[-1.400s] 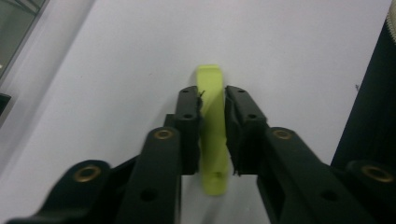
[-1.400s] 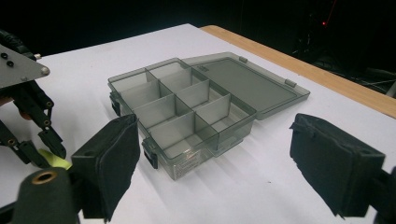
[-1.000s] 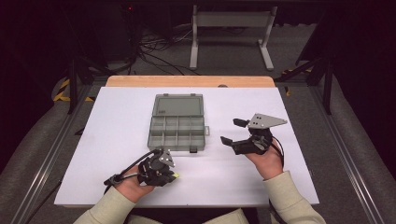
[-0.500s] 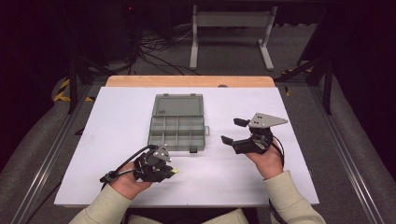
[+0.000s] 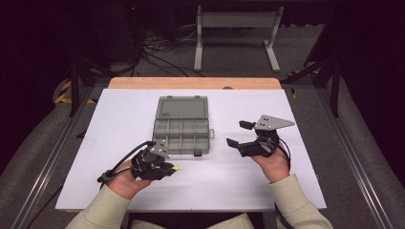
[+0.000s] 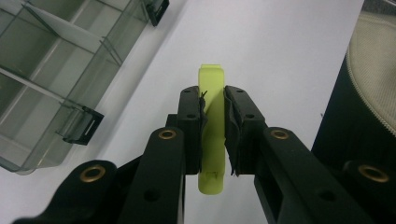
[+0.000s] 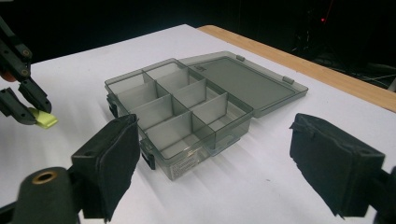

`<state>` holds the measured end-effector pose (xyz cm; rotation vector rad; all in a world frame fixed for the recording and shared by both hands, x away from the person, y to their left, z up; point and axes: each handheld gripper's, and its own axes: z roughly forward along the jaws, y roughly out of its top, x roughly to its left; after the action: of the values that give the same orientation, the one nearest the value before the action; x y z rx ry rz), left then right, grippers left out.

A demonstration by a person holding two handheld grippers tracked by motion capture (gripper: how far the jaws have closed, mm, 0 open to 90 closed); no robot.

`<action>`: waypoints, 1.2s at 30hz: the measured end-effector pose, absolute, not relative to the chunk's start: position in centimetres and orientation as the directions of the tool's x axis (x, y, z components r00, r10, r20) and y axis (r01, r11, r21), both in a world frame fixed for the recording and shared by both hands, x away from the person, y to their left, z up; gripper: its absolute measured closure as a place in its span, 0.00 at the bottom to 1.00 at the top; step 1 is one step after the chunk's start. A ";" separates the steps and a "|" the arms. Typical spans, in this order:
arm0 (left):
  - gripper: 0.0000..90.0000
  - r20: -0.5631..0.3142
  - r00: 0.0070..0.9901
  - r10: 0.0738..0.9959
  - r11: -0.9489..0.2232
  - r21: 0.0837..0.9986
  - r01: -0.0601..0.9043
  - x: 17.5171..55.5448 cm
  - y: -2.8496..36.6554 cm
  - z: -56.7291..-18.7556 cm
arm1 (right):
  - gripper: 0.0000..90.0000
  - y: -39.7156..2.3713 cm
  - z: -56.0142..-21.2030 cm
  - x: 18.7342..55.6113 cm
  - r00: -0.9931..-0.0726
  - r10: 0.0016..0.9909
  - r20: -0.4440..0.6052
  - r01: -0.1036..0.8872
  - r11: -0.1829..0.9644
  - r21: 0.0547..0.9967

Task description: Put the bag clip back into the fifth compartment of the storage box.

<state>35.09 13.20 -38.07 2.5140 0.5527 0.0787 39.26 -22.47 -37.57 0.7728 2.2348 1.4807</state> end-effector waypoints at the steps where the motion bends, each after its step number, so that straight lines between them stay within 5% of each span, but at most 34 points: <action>1: 0.86 -0.056 0.912 0.407 -0.755 0.542 0.370 35.1 13.2 -38.0 | 0.18 -22.5 -37.6 39.3 -0.791 0.612 0.009 0.248 0.306 0.919; 36: 0.86 -0.042 0.850 0.525 -0.645 0.631 0.430 39.5 15.4 -35.7 | 0.18 -22.3 -37.8 39.3 -0.794 0.608 0.013 0.253 0.311 0.916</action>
<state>39.45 15.41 -35.74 2.3671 0.6918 0.1900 39.35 -22.32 -37.84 0.7728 2.2477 1.4770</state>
